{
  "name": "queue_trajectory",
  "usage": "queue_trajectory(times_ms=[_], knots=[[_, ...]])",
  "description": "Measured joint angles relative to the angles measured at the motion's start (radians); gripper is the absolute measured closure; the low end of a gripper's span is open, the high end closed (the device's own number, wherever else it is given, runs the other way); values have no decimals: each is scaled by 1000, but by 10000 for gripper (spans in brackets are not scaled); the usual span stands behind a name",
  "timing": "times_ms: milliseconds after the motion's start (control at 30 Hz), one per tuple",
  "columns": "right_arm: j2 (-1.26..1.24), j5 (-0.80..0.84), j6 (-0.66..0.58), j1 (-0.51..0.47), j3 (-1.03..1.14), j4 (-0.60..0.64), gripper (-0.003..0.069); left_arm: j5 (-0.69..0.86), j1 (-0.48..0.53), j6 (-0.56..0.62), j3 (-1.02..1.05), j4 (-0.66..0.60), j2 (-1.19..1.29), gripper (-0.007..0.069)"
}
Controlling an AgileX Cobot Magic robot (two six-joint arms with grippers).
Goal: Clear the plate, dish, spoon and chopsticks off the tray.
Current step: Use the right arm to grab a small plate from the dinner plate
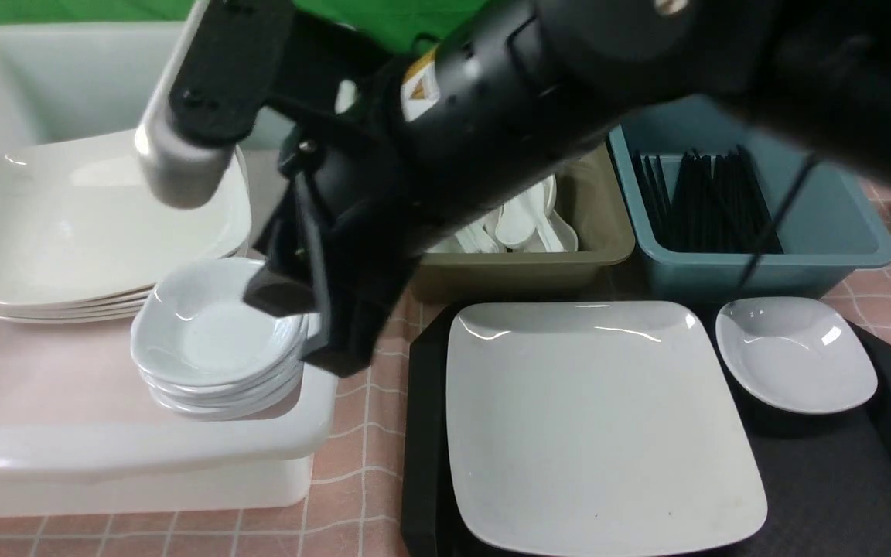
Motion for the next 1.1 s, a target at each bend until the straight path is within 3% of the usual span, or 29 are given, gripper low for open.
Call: queue_trajectory(times_ms=[33, 100, 167, 200, 300, 467, 533, 567, 667, 700, 867, 967, 1100], knots=[[-63, 97, 81, 0, 0, -85, 482, 0, 0, 0, 0, 0, 0, 606], [-124, 238, 158, 0, -1, -226, 583, 0, 0, 0, 0, 0, 0, 606], [-185, 305, 250, -6, 10, -350, 627, 0, 0, 0, 0, 0, 0, 606], [-226, 305, 309, -24, 34, -439, 629, 0, 0, 0, 0, 0, 0, 606], [-308, 305, 374, -107, 109, -508, 629, 0, 0, 0, 0, 0, 0, 606], [-402, 303, 423, -371, 330, -494, 629, 0, 0, 0, 0, 0, 0, 606], [-397, 229, 428, -549, 514, -432, 625, 0, 0, 0, 0, 0, 0, 606], [-395, 216, 428, -560, 527, -426, 625, 0, 0, 0, 0, 0, 0, 606], [-339, -53, 422, -685, 720, -339, 540, 0, 0, 0, 0, 0, 0, 606], [-303, -128, 404, -707, 764, -329, 478, 0, 0, 0, 0, 0, 0, 606], [-165, -261, 266, -722, 816, -327, 237, 0, 0, 0, 0, 0, 0, 606], [-100, -285, 128, -722, 820, -327, 196, 0, 0, 0, 0, 0, 0, 606], [-54, -308, 46, -722, 820, -343, 209, 0, 0, 0, 0, 0, 0, 606]])
